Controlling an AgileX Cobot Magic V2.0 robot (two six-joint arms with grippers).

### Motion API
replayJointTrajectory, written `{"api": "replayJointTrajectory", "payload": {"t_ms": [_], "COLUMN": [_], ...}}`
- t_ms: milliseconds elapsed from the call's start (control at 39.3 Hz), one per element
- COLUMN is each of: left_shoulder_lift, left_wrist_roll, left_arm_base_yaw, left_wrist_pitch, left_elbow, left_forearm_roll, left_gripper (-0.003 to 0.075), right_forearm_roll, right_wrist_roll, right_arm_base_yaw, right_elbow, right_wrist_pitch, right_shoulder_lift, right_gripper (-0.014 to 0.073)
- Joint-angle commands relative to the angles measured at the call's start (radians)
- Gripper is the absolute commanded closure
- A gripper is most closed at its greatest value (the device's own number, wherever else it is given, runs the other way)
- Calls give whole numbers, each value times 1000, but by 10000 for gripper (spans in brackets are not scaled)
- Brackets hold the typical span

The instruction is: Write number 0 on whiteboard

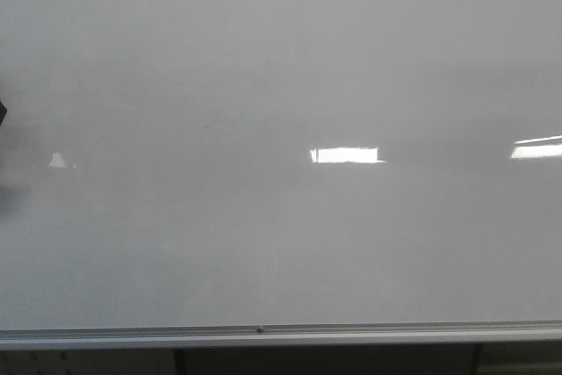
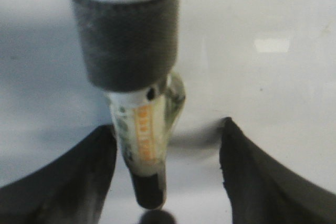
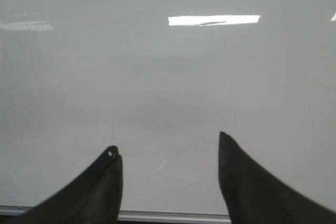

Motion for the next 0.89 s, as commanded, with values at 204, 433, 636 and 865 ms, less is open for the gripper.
{"api": "replayJointTrajectory", "payload": {"t_ms": [204,433,636,865], "left_shoulder_lift": [-37,-63,-137,-167], "left_wrist_roll": [-4,4,246,825], "left_arm_base_yaw": [-5,-22,-159,-357], "left_wrist_pitch": [-58,39,228,562], "left_elbow": [-30,-31,-31,-55], "left_forearm_roll": [1,3,-132,-651], "left_gripper": [703,739,738,739], "right_forearm_roll": [1,1,3,30], "right_wrist_roll": [-2,-2,-2,-2], "right_arm_base_yaw": [0,0,0,1], "right_elbow": [-37,-37,-40,-122], "right_wrist_pitch": [-84,-84,-75,23], "right_shoulder_lift": [15,15,30,141], "right_gripper": [158,158,158,158]}}
